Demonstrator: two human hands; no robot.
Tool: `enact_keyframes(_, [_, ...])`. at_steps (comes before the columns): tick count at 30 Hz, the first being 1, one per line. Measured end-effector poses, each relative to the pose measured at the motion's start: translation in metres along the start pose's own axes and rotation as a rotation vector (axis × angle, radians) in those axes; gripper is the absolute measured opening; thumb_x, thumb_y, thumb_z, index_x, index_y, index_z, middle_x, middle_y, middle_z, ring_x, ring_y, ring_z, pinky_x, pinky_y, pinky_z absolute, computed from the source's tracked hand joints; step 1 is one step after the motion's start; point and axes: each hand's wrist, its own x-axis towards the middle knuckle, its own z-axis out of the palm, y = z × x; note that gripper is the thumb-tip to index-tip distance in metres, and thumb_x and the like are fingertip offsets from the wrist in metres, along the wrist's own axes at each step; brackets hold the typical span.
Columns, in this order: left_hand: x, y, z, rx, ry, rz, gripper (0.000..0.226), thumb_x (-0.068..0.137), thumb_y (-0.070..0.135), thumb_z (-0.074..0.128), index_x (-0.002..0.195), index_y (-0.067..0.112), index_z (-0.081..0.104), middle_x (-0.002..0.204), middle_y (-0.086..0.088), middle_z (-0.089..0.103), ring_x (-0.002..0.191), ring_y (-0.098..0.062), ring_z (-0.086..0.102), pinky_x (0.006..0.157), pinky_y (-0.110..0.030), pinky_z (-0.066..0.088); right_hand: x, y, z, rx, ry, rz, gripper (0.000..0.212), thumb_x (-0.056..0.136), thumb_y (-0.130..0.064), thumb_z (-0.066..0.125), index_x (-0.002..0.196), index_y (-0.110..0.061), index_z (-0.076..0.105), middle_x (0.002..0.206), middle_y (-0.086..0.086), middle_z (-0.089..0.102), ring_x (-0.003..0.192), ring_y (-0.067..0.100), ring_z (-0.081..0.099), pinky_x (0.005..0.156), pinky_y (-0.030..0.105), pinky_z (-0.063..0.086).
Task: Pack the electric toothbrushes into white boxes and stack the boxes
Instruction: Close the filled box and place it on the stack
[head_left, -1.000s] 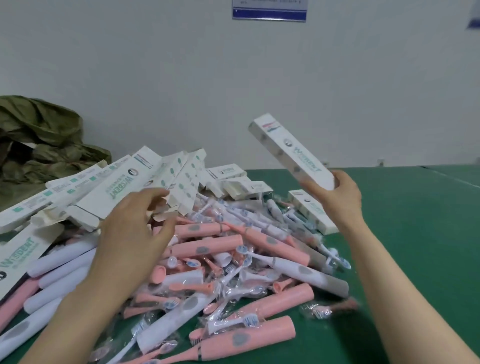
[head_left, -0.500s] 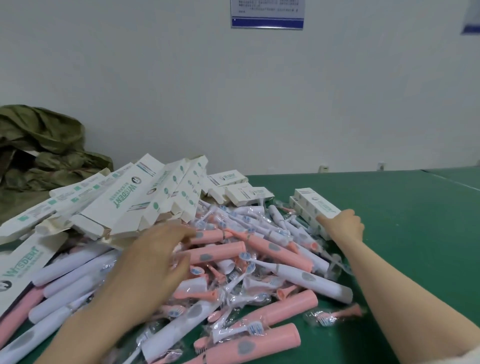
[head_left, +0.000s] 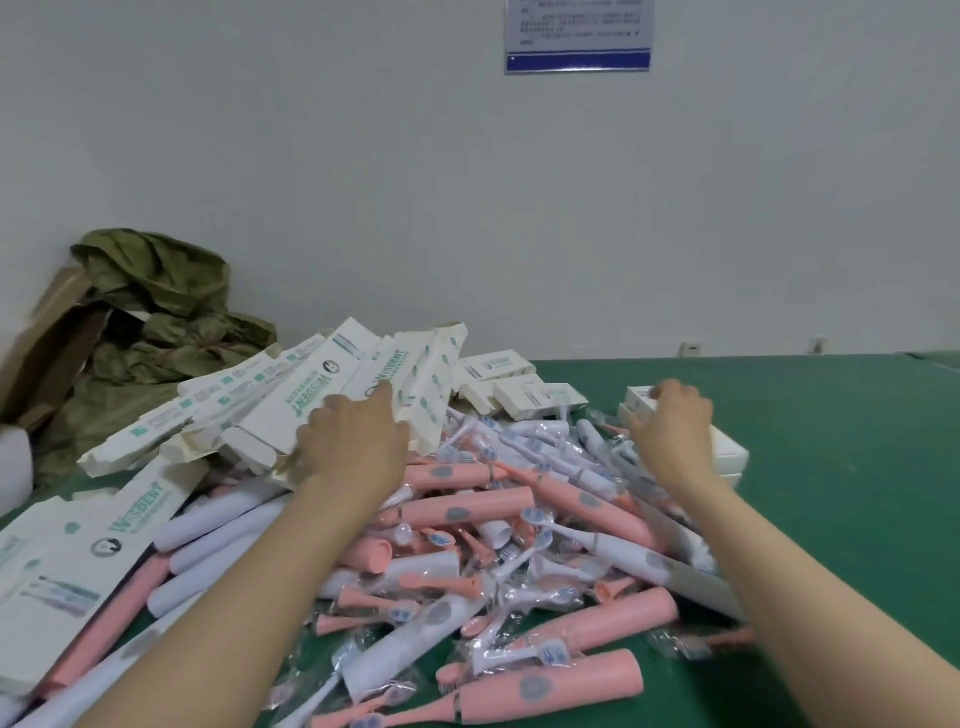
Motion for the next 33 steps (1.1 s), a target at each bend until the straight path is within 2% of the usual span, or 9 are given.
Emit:
enact_keyframes(6, [-0.033,-0.003,0.0,-0.399,0.29,0.116,0.051,0.091,0.03,0.057,0.14,0.027,0.043,0.13,-0.012,0.051,0.113,-0.035,0.045,0.091,-0.043,0.034,-0.032,-0.054,0.006,0.599,-0.202,-0.021,0.023,0.092,-0.025,0.056,0.102,-0.005,0.06,0.096,0.005,0.066,0.089,0.022,0.061,0.072,0.027,0.047])
enact_keyframes(9, [-0.059,-0.009,0.005,-0.587,0.346,0.275,0.064,0.08,0.03,0.074,0.137,0.023,0.046,0.124,-0.001,0.057,0.108,-0.026,0.05,0.086,-0.039,0.04,-0.041,-0.09,-0.011,1.159,-0.516,0.074,0.033,0.095,-0.04,0.05,0.098,-0.01,0.062,0.08,0.002,0.07,0.069,0.014,0.066,0.068,0.028,0.055])
enact_keyframes(11, [-0.068,-0.014,0.011,-0.629,0.39,0.324,0.067,0.073,0.025,0.081,0.133,0.022,0.052,0.115,0.006,0.061,0.104,-0.02,0.051,0.081,-0.034,0.038,-0.045,-0.106,-0.02,1.325,-0.635,0.087,0.032,0.094,-0.037,0.054,0.104,-0.008,0.062,0.082,0.003,0.073,0.065,0.013,0.068,0.072,0.031,0.057])
enact_keyframes(14, [-0.074,-0.023,0.013,-0.649,0.41,0.304,0.071,0.072,0.034,0.081,0.136,0.028,0.049,0.106,0.027,0.045,0.102,-0.001,0.038,0.084,-0.032,0.037,-0.053,-0.118,-0.026,1.363,-0.603,0.116,0.033,0.092,-0.017,0.06,0.114,0.006,0.056,0.095,0.015,0.073,0.07,0.017,0.071,0.072,0.031,0.056])
enact_keyframes(17, [-0.076,-0.04,0.015,-0.595,0.387,0.307,0.076,0.069,0.053,0.074,0.135,0.03,0.045,0.114,0.022,0.041,0.107,-0.002,0.035,0.088,-0.031,0.035,-0.059,-0.118,-0.026,1.411,-0.563,0.171,0.027,0.092,-0.013,0.059,0.111,0.005,0.058,0.097,0.014,0.073,0.092,0.028,0.07,0.074,0.029,0.058])
enact_keyframes(22, [-0.077,-0.058,0.008,-1.018,0.325,0.09,0.059,0.048,0.055,0.078,0.097,0.06,0.044,0.103,0.038,0.052,0.098,0.022,0.047,0.069,-0.007,0.04,-0.06,-0.112,-0.029,1.612,-0.588,0.296,0.025,0.093,-0.014,0.058,0.111,0.003,0.06,0.09,0.01,0.073,0.088,0.021,0.071,0.07,0.026,0.058])
enact_keyframes(26, [-0.076,-0.049,0.005,-1.397,0.322,0.261,0.061,0.055,0.034,0.083,0.107,0.04,0.051,0.115,0.022,0.062,0.111,0.002,0.057,0.085,-0.015,0.05,-0.069,-0.114,-0.022,1.692,-0.643,0.448,0.013,0.092,-0.015,0.059,0.093,-0.002,0.063,0.075,0.007,0.073,0.059,0.013,0.067,0.073,0.025,0.052])
enact_keyframes(28, [-0.074,-0.041,-0.004,-1.495,0.404,0.365,0.061,0.063,0.024,0.088,0.11,0.031,0.05,0.115,0.015,0.064,0.111,-0.004,0.059,0.086,-0.017,0.049,-0.076,-0.12,-0.019,1.685,-0.74,0.546,0.02,0.092,-0.022,0.06,0.089,-0.003,0.062,0.069,0.008,0.072,0.056,0.015,0.067,0.06,0.024,0.055])
enact_keyframes(33, [-0.07,-0.016,-0.042,-1.674,0.517,0.548,0.054,0.068,0.017,0.076,0.111,0.028,0.046,0.107,0.006,0.064,0.105,-0.015,0.061,0.088,-0.031,0.05,-0.083,-0.128,-0.032,1.025,-0.715,0.155,0.079,0.087,-0.075,0.025,0.048,-0.013,0.056,0.046,0.008,0.057,0.038,0.019,0.053,0.039,0.02,0.038])
